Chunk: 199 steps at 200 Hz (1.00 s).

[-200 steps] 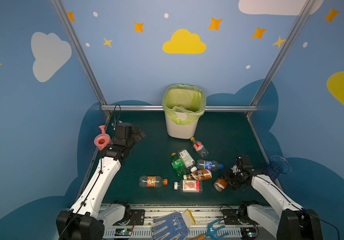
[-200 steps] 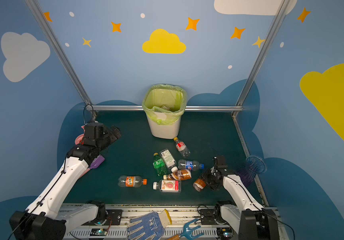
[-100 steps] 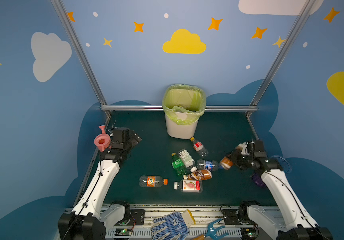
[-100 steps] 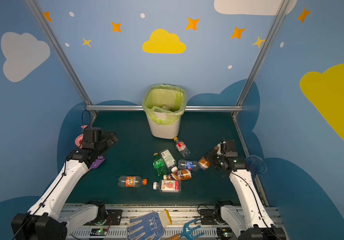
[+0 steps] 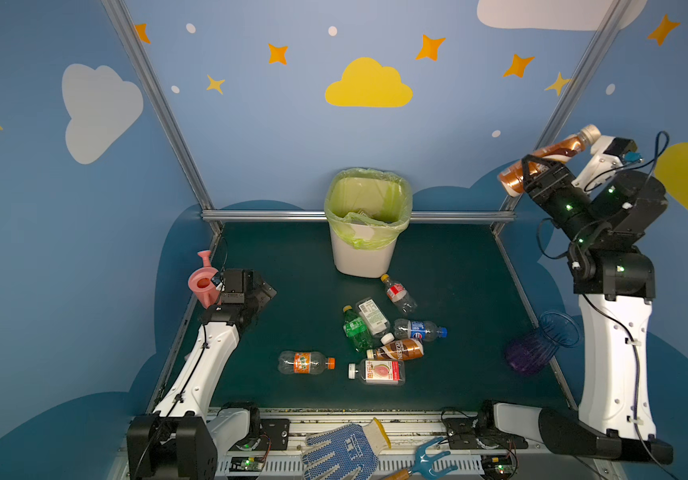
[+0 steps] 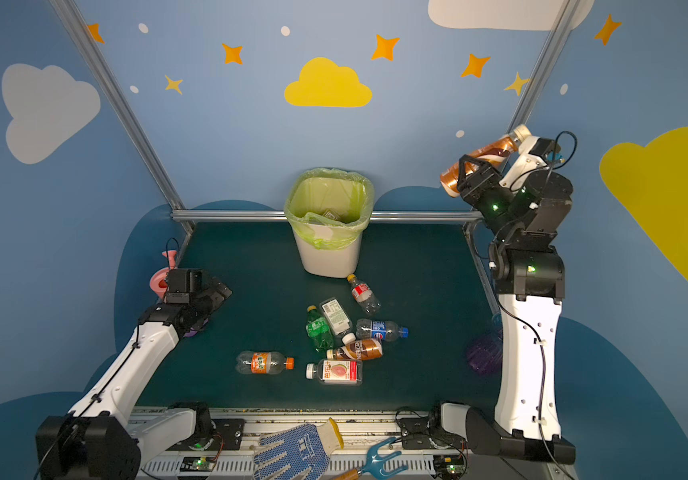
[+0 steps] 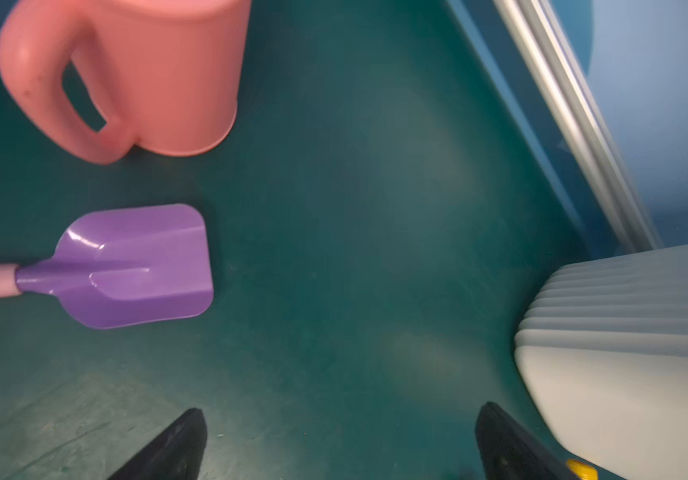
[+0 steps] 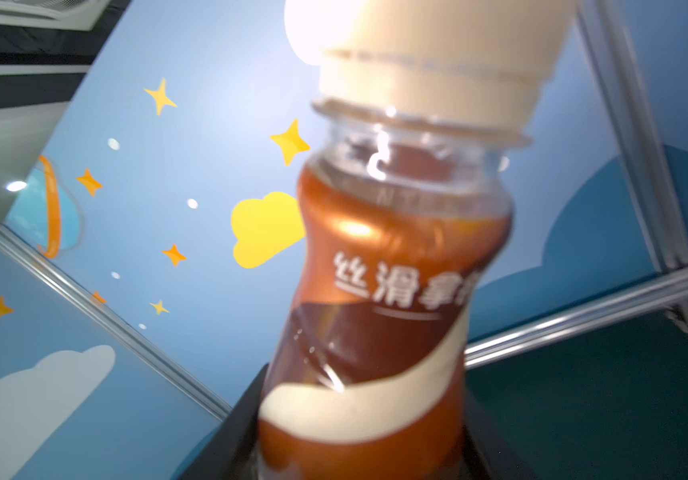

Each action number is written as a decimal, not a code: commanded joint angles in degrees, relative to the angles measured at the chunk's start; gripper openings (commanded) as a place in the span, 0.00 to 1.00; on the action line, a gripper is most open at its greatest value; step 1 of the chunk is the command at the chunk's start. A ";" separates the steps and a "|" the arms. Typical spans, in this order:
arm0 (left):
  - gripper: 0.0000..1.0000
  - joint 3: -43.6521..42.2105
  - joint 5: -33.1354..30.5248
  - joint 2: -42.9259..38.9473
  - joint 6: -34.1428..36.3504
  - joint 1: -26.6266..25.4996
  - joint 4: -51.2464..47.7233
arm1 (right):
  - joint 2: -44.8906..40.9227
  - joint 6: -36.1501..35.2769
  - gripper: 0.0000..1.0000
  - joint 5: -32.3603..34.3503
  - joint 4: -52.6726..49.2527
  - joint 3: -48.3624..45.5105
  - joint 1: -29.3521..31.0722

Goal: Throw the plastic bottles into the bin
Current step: 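Release the brown coffee bottle over the bin with the right gripper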

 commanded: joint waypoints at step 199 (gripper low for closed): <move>1.00 -1.91 2.53 -21.74 -31.65 -10.47 -25.89 | -2.75 -8.42 0.98 0.39 3.36 -25.83 8.12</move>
